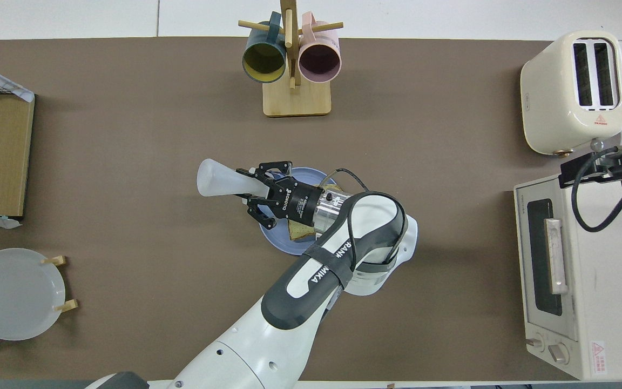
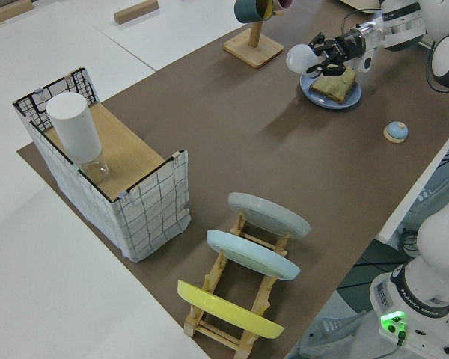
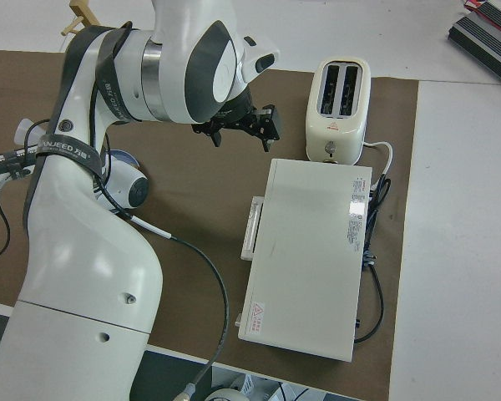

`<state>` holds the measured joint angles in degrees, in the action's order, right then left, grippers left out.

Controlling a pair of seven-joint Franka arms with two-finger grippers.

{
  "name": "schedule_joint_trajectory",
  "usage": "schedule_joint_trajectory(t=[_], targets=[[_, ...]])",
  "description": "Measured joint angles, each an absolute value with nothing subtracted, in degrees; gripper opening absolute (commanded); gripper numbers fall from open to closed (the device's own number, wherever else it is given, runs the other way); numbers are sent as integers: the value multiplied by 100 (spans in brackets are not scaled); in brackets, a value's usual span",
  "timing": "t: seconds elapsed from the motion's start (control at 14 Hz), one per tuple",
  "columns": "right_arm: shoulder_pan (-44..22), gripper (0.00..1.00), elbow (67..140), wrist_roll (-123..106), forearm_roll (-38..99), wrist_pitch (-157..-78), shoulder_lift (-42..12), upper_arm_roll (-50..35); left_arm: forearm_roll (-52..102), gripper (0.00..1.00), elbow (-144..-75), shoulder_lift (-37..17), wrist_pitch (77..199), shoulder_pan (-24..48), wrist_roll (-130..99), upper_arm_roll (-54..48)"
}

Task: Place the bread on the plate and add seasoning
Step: 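Carry the bottle back beside the mug stand with the left gripper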

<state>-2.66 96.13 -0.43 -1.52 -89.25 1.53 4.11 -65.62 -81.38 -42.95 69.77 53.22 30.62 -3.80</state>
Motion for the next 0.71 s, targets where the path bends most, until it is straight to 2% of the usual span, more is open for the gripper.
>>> schedule_joint_trajectory(t=[0.36,0.5,0.71], targets=[[-266,100,9613,-43,-152,-8925,153,411,-6052,0,-8067,-4148,6777,5813,2886,-382],[-266,100,9613,-43,-152,-8925,153,411,-5592,0,-8034,-3612,6950,5537,2735,-310],[-266,100,9613,-43,-152,-8925,153,411,-4627,0,-8079,-2590,7649,4566,2547,-277]])
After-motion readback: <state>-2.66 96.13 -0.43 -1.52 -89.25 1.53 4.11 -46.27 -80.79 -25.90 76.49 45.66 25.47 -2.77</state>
